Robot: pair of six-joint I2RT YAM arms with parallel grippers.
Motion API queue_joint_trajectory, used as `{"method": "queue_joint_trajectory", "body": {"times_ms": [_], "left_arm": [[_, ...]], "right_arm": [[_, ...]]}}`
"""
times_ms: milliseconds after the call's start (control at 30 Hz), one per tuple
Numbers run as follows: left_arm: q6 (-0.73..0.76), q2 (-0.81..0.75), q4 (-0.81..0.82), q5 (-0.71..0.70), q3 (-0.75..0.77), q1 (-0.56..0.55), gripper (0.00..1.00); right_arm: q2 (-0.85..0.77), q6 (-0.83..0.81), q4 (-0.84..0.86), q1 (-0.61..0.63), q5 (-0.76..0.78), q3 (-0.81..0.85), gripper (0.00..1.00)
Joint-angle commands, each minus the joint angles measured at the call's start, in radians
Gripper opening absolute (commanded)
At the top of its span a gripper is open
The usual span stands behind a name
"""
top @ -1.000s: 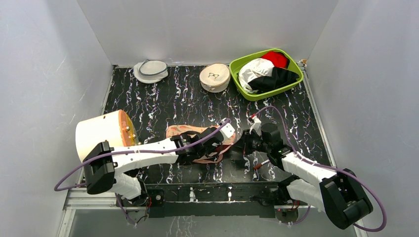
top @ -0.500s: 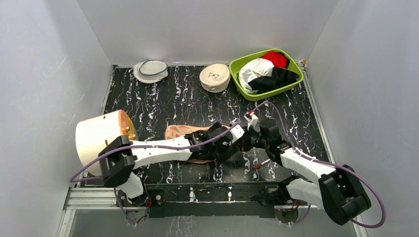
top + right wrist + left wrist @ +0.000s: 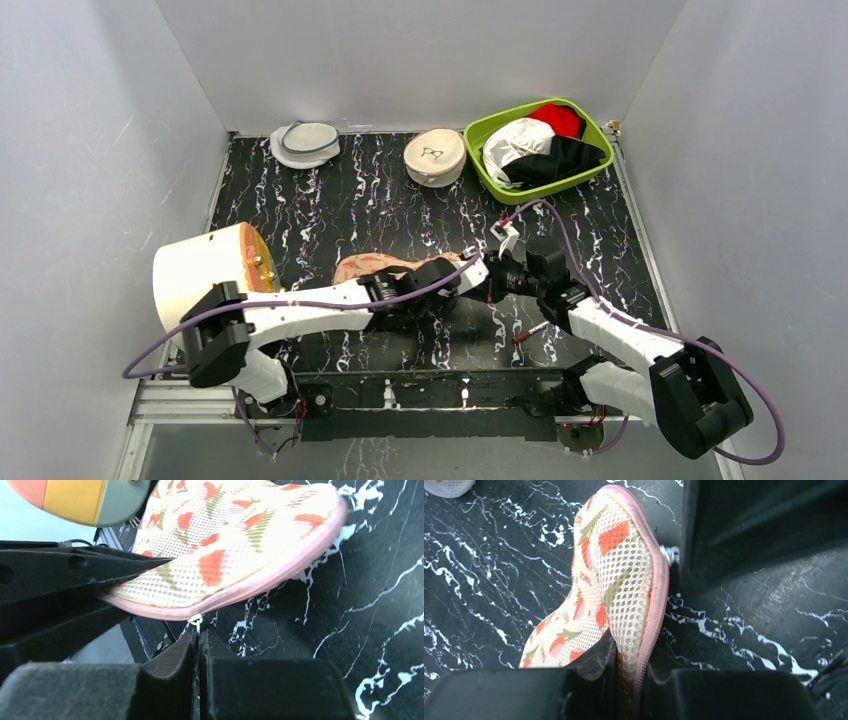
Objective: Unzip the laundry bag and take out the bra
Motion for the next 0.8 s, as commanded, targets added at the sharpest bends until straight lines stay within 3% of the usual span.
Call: {"method": "queue_joint_trajectory", "body": {"times_ms": [0, 233, 467, 600, 767], "left_arm": [[0.104, -0.175, -0.013, -0.003, -0.050, 0.003, 0.04], [0.235, -0.378, 0.016, 0.142, -0.143, 0.003, 0.00], [0.404, -0.594, 0.039, 0.285, -0.223, 0.000, 0.00], [0.362, -0.637, 0.023, 0.372, -0.159, 0.000, 0.00], [0.310, -0.643, 0.055, 0.415, -0.127, 0.000, 0.00]], "right_arm": [[0.019, -0.072, 0.029, -0.041, -0.042, 0.049, 0.00], [0.135, -0.165, 0.140, -0.128, -0.304, 0.051, 0.00], [0.181, -0.177, 0.219, -0.127, -0.340, 0.071, 0.00], [0.195, -0.162, 0.304, -0.103, -0.378, 0.085, 0.00], [0.229, -0.165, 0.348, -0.047, -0.299, 0.116, 0.00]]}}
